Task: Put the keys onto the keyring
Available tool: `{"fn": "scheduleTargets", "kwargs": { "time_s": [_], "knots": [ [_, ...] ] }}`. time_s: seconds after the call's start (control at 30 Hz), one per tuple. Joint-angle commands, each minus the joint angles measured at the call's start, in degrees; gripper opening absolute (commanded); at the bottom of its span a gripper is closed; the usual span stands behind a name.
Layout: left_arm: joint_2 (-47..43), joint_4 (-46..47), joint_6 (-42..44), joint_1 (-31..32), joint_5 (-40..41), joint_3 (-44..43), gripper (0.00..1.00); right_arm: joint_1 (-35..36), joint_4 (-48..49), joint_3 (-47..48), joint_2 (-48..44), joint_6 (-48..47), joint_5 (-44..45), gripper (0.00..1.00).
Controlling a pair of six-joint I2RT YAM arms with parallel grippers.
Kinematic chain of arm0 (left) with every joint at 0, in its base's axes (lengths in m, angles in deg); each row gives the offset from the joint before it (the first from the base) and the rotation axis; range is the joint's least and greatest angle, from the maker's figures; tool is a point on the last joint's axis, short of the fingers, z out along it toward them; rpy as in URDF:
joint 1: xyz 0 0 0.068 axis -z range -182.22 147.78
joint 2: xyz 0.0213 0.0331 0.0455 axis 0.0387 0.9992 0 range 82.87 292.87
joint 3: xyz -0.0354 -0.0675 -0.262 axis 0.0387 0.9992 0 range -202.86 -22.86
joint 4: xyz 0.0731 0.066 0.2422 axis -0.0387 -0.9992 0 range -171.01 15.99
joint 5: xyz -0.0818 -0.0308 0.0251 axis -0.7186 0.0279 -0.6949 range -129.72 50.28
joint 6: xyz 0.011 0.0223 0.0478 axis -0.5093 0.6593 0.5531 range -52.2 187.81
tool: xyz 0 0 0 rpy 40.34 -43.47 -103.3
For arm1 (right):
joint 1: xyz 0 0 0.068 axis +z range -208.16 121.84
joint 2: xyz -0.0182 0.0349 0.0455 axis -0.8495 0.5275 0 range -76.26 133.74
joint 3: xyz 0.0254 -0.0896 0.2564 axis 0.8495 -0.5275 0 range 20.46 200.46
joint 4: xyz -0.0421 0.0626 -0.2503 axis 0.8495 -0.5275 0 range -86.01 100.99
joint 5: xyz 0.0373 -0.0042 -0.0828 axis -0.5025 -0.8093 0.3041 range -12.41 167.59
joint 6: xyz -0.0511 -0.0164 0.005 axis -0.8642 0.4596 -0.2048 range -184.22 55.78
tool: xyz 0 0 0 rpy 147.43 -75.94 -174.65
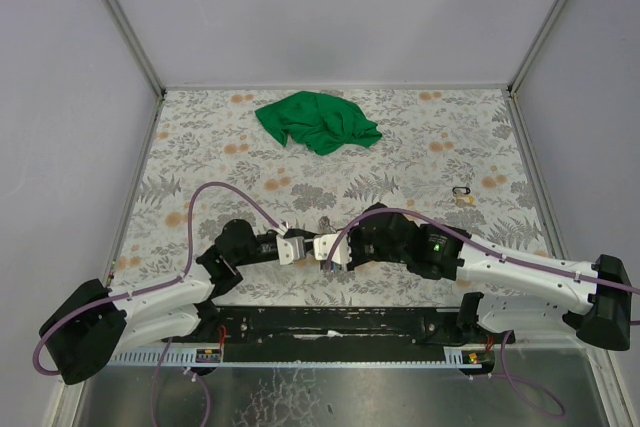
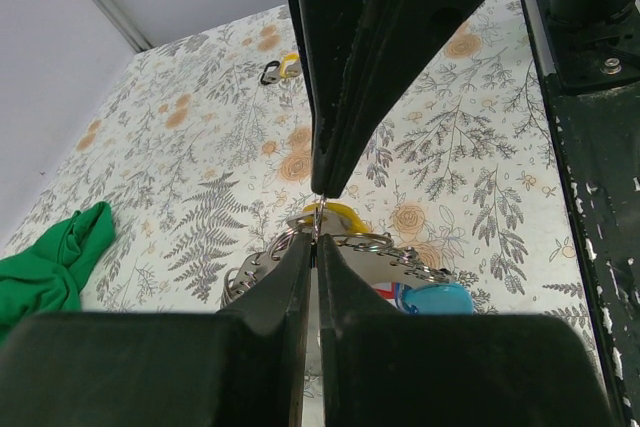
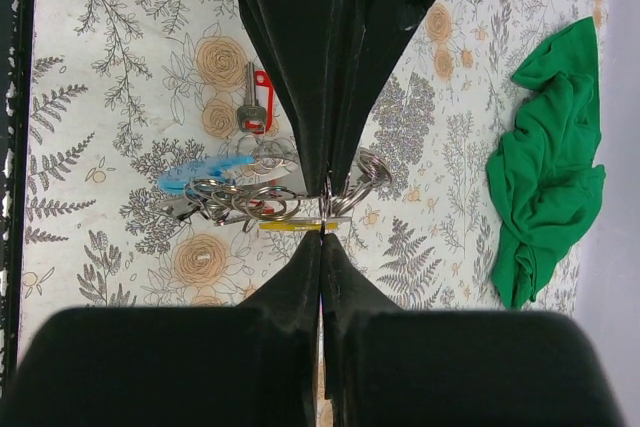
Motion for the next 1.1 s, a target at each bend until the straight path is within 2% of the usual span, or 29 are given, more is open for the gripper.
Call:
{"fn": "scheduleTargets", "kwargs": {
  "time_s": [0.0,0.37,0.73,0.97,1.07],
  "knots": [
    [-0.02,0.68,-0.28,-0.26,2.42,-2.15,0.00,0.62,-0.29,3.45,-0.28,-1.10,-0.54,0.00],
    [0.99,-0.89,-1.93,-0.34,4.46,-3.66,0.00,0.58,-0.89,3.11,0.20,-2.58,-0.58,0.00],
    [0.87,4.28,-6.61,-0.91,5.85,-2.49,0.00,0.60,1.26,0.17,0.73,-2.33,3.93,0.00],
    [0.85,6.52,-7.17,-1.08,6.78,-1.52,0.00,0.57,8.62,-4.31,-4.52,1.63,6.07,0.20],
    [1.14,6.77,-7.45,-1.18,7.15,-1.54,0.00,0.58,11.07,-5.08,-5.32,4.70,5.91,0.25]
  ]
}}
